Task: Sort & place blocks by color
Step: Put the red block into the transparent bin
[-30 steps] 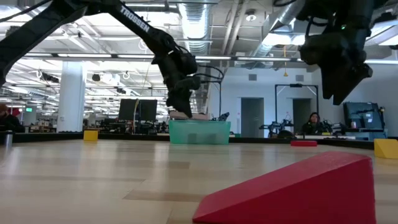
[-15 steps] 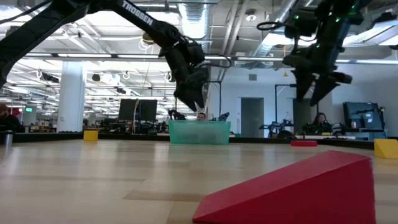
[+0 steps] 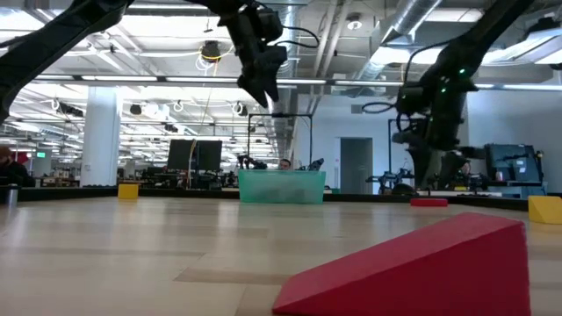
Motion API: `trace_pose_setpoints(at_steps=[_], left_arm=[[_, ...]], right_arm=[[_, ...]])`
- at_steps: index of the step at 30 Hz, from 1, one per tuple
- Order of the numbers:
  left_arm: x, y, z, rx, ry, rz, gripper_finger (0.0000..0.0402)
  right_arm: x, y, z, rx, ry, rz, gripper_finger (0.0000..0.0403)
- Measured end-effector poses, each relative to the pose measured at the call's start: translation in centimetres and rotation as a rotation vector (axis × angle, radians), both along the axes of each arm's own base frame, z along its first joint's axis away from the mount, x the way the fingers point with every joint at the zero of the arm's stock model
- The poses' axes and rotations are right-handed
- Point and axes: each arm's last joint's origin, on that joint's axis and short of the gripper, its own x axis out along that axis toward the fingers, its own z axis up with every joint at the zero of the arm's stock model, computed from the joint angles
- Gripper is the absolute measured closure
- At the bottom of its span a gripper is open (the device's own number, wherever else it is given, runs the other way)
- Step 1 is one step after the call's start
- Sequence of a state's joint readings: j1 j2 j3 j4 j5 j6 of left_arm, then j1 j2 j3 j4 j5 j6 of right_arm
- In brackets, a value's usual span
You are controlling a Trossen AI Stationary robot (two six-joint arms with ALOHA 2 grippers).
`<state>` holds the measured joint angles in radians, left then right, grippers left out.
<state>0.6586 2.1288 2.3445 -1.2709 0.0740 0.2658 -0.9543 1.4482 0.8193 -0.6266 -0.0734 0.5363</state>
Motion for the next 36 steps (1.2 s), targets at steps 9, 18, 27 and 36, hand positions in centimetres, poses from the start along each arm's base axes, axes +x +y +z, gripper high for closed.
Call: trace_pose_setpoints(at_steps=[9,18,27,36], left_arm=[[-3.1,-0.6,0.7,-0.050,0.173,0.109,0.0068],[-7.1,-3.6,5.8,-0.045,0.076,0.071,0.0088],[-11.6,-8.7,9.5,0.081,-0.245,0.047,0.0102],[-15.3,-12.1,4.6,0.228,-0.387,0.144,0.0102]], right_arm=[[3.4,-2.7,2.4,-0.033,0.158,0.511,0.0159],[5.0,-3.2,1.9,0.044,0.411,1.238,0.0159],[5.5,-3.7,-1.8,0.187,0.577,1.441,0.0159],[6.9,-4.1,-3.0,0.122,0.596,1.459,0.0159]])
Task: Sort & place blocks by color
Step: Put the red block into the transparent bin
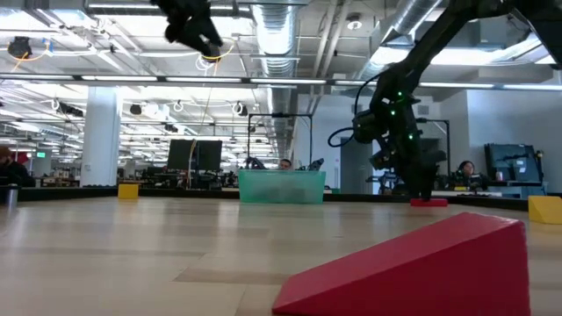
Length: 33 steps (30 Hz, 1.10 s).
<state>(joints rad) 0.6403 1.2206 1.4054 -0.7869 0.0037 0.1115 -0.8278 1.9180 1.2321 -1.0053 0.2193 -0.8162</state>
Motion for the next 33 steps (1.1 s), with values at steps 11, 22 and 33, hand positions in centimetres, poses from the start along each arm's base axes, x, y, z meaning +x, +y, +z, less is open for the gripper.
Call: trace_pose_setpoints(at_steps=[11,22,33], left_arm=[[-3.7,-2.3,-3.6,-0.032,-0.018,0.135,0.0102],[-4.7,-3.1,-2.7,-0.010,-0.068,0.161,0.0102],[-4.5,-2.9,-2.6,0.021,-0.069,0.161,0.0102]], right_arm=[[0.6,0.7,0.0,0.038,-0.008,0.079,0.0216],[0.9,1.0,0.8,0.019,-0.033,0.096,0.0286],[1.4,3.7,7.3,-0.007,-0.260,0.027,0.0216]])
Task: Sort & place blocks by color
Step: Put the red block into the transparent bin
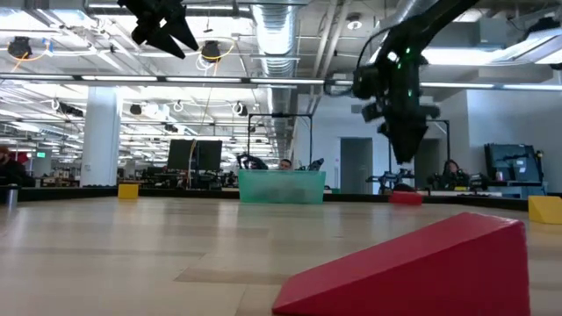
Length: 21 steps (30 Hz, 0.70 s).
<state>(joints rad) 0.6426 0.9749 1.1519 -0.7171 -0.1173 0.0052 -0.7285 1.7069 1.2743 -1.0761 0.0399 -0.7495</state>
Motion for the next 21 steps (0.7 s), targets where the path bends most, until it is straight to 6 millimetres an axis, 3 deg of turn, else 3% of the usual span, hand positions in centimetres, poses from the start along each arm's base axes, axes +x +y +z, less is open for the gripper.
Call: trace_pose_setpoints(at_steps=[5,11,16,21], left_arm=[[0.0,0.0,0.0,0.002,0.008,-0.010,0.0102],[0.1,0.0,0.0,0.013,0.013,-0.040,0.0102],[0.1,-0.1,0.0,0.004,0.005,-0.057,0.0102],[0.1,-0.1,0.0,-0.010,-0.007,-0.056,0.0102]], right_arm=[[0.5,2.4,2.5,0.154,-0.213,-0.089,0.0202],[2.1,2.6,2.4,0.066,-0.324,-0.038,0.0185],[2.8,1.5,0.1,-0.037,-0.184,0.029,0.0149],[2.9,0.9,-3.6,0.012,0.026,0.146,0.0115]])
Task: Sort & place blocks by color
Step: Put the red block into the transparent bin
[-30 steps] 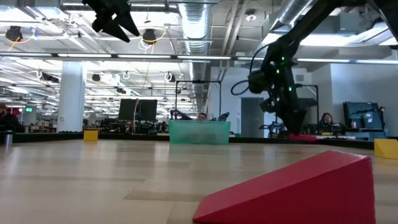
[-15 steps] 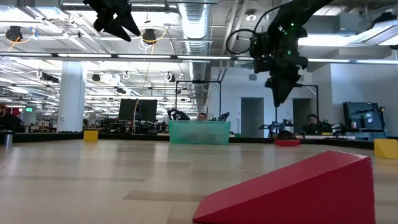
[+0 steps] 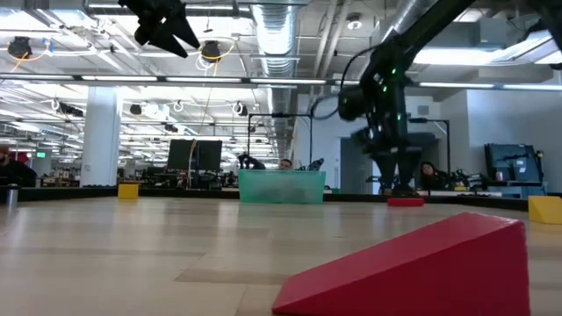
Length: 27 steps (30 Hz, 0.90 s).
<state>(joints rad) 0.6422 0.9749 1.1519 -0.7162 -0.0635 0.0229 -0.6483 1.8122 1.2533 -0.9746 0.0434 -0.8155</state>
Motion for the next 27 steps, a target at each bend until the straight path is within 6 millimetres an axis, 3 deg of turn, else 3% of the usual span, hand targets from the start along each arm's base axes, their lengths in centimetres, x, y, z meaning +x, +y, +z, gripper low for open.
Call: trace_pose_setpoints(at_steps=[6,13,17,23,27], left_arm=[[0.0,0.0,0.0,-0.019,-0.016,0.013,0.0102],[0.0,0.0,0.0,-0.022,-0.019,0.020,0.0102],[0.0,0.0,0.0,-0.022,-0.019,0.020,0.0102],[0.0,0.0,0.0,-0.020,-0.020,0.020,0.0102],[0.2,0.2,0.0,-0.005,-0.052,0.022,0.0102]], right_arm=[[0.7,-0.9,-4.3,-0.062,0.204,0.071,0.0098],[1.2,-0.8,-6.0,-0.051,0.243,0.110,0.0107],[1.6,-0.3,-5.8,-0.055,0.240,0.155,0.0161],[2.5,1.2,-4.7,-0.083,0.192,0.179,0.0323],[3.0,3.2,-1.2,-0.082,0.085,0.115,0.0331]])
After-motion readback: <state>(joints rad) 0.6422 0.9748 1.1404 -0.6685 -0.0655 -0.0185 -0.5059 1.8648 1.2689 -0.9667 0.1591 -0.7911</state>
